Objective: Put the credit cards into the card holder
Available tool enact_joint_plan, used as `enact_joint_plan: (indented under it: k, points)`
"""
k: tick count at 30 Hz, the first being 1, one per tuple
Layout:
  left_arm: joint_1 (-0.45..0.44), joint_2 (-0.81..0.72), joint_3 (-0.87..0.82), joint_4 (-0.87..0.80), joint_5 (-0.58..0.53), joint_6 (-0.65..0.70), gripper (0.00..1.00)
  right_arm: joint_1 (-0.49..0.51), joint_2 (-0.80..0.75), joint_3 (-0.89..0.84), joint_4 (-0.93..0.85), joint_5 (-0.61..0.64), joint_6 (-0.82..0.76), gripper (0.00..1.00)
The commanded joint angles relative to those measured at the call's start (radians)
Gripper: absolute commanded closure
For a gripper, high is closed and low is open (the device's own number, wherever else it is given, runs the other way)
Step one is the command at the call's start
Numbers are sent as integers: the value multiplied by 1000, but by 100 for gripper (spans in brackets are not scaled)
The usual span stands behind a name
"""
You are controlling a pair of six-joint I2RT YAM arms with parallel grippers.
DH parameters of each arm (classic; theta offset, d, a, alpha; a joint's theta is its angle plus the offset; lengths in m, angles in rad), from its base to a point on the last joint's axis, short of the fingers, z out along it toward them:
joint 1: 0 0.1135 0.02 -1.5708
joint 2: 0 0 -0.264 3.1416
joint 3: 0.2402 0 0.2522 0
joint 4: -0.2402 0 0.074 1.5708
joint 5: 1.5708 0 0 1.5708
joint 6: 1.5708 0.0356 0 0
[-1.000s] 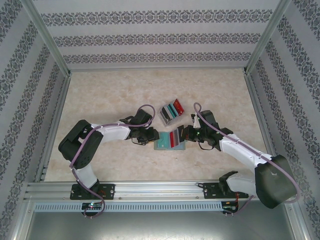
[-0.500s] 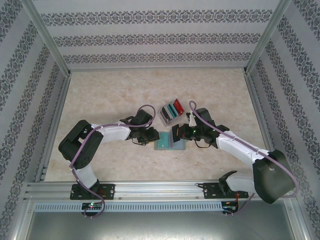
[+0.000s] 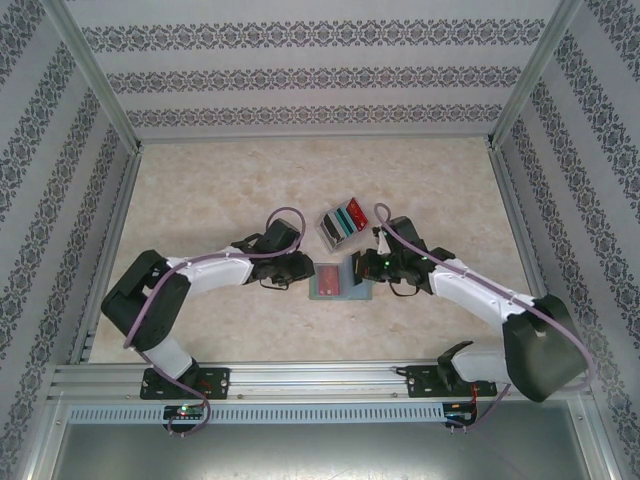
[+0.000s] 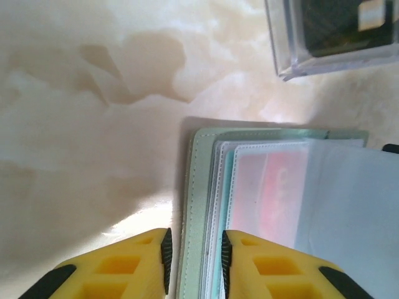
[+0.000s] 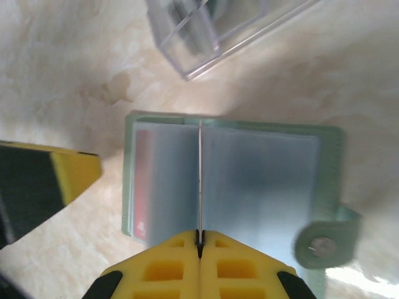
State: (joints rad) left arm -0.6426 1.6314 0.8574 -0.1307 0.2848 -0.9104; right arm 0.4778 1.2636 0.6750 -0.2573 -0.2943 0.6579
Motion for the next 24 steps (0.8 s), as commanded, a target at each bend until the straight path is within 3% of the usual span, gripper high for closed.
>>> enact_joint_plan:
  k: [1, 3, 5, 8, 10, 16, 24]
  points:
    - [-13, -60, -21, -58, -103, -16, 69, -33, -127, -7, -78, 156, 14, 98]
    - [-12, -72, -23, -54, -108, -10, 67, -37, -203, -25, -77, 194, 16, 98]
    - [-12, -69, -24, -29, -87, -7, 65, -50, -250, -48, -18, 125, 9, 98]
    - [-13, -45, -12, 13, -38, -2, 61, -58, -181, -42, 67, -75, 21, 99]
    - [-13, -15, 6, 20, -9, 0, 60, -16, -98, -46, 138, -124, 46, 99]
    - [-14, 44, 21, 77, 87, 1, 56, 16, 50, -116, 337, -151, 107, 99]
    - [-14, 74, 25, 74, 103, -2, 56, 8, 130, -175, 444, -171, 118, 99]
